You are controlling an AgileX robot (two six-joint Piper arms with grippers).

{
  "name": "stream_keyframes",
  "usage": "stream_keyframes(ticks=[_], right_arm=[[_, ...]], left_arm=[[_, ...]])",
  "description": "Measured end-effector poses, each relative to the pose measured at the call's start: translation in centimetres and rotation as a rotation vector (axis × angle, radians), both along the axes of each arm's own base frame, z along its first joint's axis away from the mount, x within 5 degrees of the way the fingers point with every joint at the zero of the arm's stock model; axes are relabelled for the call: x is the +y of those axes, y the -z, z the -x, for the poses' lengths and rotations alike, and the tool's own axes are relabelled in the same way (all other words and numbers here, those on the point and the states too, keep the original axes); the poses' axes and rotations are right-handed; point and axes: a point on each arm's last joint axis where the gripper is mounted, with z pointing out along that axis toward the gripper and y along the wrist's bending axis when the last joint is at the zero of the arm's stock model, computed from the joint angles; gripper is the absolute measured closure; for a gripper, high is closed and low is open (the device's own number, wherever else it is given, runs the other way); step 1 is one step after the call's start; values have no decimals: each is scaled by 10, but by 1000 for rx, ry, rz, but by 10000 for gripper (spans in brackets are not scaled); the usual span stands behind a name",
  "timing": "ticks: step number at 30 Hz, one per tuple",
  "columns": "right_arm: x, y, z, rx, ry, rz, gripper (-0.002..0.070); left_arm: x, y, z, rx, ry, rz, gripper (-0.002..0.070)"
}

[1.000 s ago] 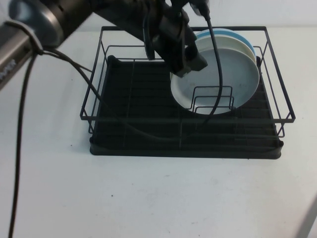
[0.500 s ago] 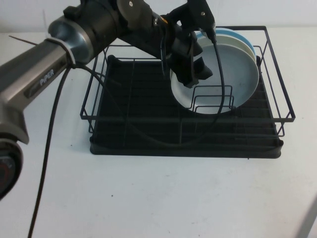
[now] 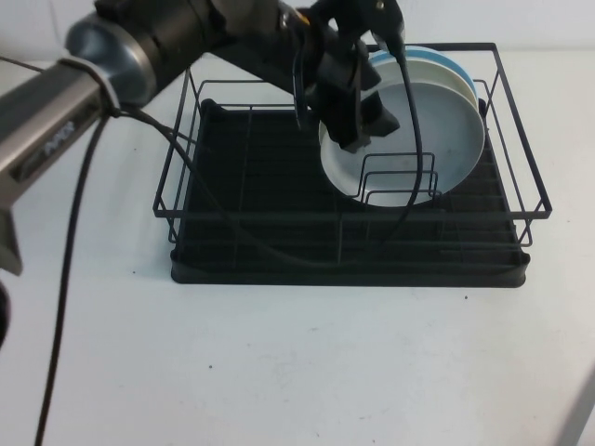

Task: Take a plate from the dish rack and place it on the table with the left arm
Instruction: Grasp the plate from the shelf

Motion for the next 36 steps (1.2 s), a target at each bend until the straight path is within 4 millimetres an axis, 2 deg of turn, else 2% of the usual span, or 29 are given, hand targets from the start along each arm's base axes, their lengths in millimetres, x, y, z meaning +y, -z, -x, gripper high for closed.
stream_keyframes(ticks=[4,9,17,32,34,36], right_arm=[[0,0,0,0,0,0,696],[0,0,0,0,0,0,696],[0,0,0,0,0,0,696],[0,0,0,0,0,0,697],[0,0,0,0,0,0,697],[0,0,0,0,0,0,697]], left_arm=[[5,-22,9,-43,2,25,232],[5,-24,7,-87,11,22,232],[-6,7,-17,-128,-25,27,232],[-19,49,-41,-103,-100,94,235],[-22,57,-44,-95,-115,101,263],[-23,63,-46,-87,-123,102,335]])
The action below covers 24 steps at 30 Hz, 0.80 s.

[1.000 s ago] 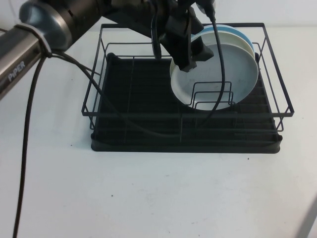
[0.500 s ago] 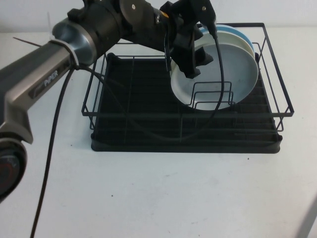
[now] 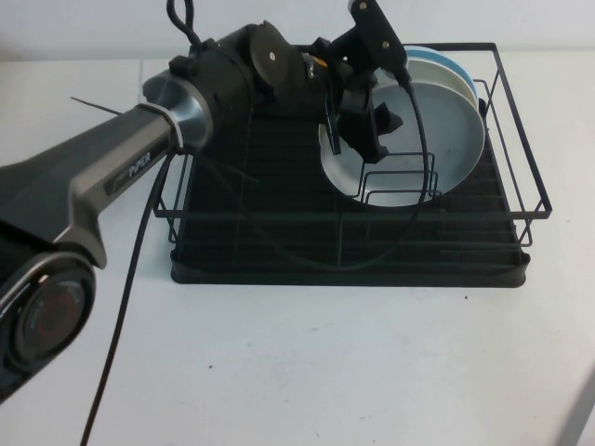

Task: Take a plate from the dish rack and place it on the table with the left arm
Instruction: Grasp the plate from the shelf, then place the plate from the table

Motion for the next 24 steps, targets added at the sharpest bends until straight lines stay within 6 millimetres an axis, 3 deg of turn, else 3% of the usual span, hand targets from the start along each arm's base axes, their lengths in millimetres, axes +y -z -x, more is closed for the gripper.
stream_keyframes(ticks=[3,5,9,12,18,21,24], right_arm=[[0,0,0,0,0,0,696],[0,0,0,0,0,0,696],[0,0,0,0,0,0,696],[0,0,0,0,0,0,696],[0,0,0,0,-2,0,696],[0,0,0,0,-2,0,696],[0,0,0,0,-2,0,696]], left_arm=[[0,2,0,7,-1,0,517],[-1,-3,4,1,19,-16,573],[2,-24,8,-51,7,6,575],[8,-52,17,-93,7,31,575],[33,-136,57,-192,9,125,575],[50,-169,87,-82,-14,195,575],[68,-184,117,202,-59,241,575]])
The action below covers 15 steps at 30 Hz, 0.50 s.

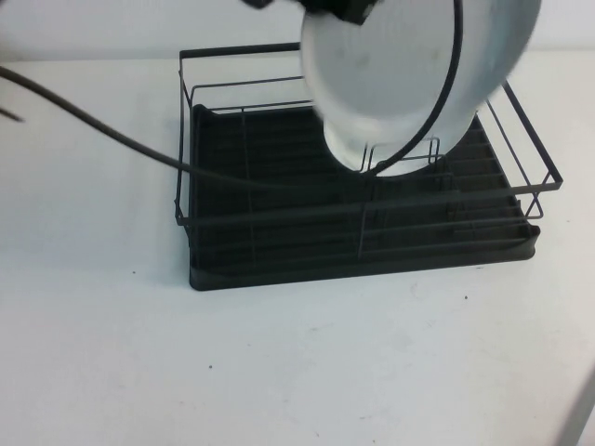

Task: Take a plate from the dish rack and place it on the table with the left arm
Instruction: Place the plate from the table

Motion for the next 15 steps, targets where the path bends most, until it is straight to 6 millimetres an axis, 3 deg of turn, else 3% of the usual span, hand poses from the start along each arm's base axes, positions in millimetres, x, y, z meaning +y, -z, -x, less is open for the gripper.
stream_keyframes(ticks=[3,7,12,15], right_arm=[[0,0,0,0,0,0,696],[0,0,0,0,0,0,696],[0,0,0,0,0,0,696],[0,0,0,0,0,0,696]], left_arm=[[13,9,13,244,37,-46,575],[16,52,6,455,34,-89,575],[18,147,14,714,89,-208,577],[22,196,23,768,75,-227,577]])
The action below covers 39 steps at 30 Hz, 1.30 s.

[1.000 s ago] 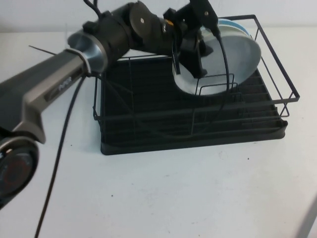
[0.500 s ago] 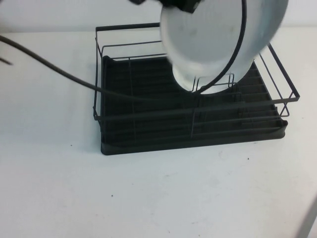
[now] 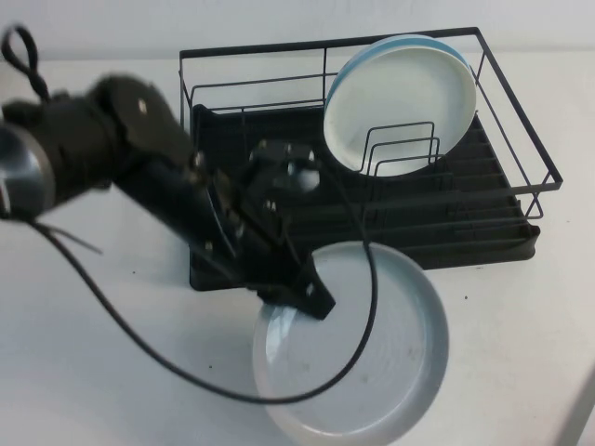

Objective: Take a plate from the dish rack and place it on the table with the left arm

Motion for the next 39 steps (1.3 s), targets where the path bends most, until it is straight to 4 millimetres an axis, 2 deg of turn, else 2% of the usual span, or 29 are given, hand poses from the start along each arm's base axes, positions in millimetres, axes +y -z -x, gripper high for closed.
stream_keyframes(ticks=[3,5,8,10,15,17,22,26,29,31,33,35,36,39], right_arm=[[0,0,0,0,0,0,696],[0,0,0,0,0,0,697],[0,0,0,0,0,0,697],[0,0,0,0,0,0,696],[0,0,0,0,0,0,696],[0,0,0,0,0,0,696],[0,0,0,0,0,0,696],[0,0,0,0,0,0,696],[0,0,0,0,0,0,696],[0,0,0,0,0,0,697],[0,0,0,0,0,0,697],[0,0,0,0,0,0,697],[0,0,0,0,0,0,696],[0,0,0,0,0,0,696]], left_arm=[[4,29,1,-38,-77,-1,577],[6,41,0,-74,-130,-6,577],[8,45,-1,-111,-146,0,566],[8,45,-4,-160,-141,-7,508],[14,49,-14,-306,-139,-76,212],[15,49,-15,-327,-135,-89,158],[19,51,-17,-364,-109,-132,119],[31,34,-19,-371,-130,-193,117],[49,-1,-22,-409,-236,-241,169],[62,-22,-18,-423,-314,-268,260],[73,-41,-7,-450,-358,-288,410],[81,-50,6,-465,-367,-295,558],[84,-51,14,-465,-370,-295,599],[94,-50,42,-444,-385,-269,653]])
